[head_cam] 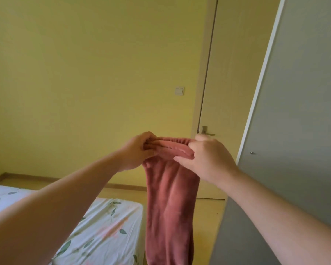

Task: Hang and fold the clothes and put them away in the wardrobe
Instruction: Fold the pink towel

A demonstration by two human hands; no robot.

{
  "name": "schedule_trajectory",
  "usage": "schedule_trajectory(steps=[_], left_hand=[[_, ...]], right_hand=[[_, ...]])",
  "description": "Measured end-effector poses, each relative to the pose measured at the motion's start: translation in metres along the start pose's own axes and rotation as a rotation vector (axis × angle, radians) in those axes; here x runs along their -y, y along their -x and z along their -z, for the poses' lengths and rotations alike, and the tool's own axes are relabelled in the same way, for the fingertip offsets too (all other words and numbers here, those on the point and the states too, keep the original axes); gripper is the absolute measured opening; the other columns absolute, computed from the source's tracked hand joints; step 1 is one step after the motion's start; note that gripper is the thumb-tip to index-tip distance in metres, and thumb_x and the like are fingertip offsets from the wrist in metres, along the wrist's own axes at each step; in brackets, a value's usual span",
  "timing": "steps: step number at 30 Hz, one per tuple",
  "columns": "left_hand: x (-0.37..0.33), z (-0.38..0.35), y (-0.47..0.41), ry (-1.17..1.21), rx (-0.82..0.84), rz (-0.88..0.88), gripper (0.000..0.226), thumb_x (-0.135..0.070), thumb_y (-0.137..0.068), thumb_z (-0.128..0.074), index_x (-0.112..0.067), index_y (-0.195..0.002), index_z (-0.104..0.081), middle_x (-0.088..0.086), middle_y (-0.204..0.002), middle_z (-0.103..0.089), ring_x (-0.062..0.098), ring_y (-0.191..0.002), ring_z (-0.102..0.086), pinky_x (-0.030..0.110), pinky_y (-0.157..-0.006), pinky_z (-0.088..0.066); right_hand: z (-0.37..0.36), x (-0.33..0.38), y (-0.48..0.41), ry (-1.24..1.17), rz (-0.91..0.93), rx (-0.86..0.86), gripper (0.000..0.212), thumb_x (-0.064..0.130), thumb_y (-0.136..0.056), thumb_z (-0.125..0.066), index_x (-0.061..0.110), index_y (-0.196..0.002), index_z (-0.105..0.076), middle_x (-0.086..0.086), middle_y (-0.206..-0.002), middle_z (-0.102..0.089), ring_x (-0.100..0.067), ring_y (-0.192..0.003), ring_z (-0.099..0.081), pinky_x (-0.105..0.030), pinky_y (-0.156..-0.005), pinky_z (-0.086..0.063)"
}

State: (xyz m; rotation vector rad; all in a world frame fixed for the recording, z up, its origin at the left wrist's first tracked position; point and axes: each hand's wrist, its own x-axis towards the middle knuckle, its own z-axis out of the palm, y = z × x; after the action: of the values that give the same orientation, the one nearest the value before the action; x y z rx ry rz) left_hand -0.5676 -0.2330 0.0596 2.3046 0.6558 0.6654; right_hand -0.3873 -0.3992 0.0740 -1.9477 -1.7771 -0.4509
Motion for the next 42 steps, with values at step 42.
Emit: schedule_trajectory(steps=[42], left_hand=[[0.06, 0.007, 0.005, 0.506, 0.886, 0.311, 0.05, 0.006, -0.088, -0.068, -0.014, -0.134, -0.063, 0.007, -0.119, -0.069, 0.02, -0.103, -0.066, 0.025, -0.072, -0.059]], right_hand=[[-0.025, 0.003, -0.003, -0.635, -0.386, 0.916, 0.047, 0.022, -0.066, -0.096, 0.013, -0.106, -0.072, -0.011, -0.105, -0.077, -0.031, -0.102, -0.072, -0.052, -0.092, -0.058]])
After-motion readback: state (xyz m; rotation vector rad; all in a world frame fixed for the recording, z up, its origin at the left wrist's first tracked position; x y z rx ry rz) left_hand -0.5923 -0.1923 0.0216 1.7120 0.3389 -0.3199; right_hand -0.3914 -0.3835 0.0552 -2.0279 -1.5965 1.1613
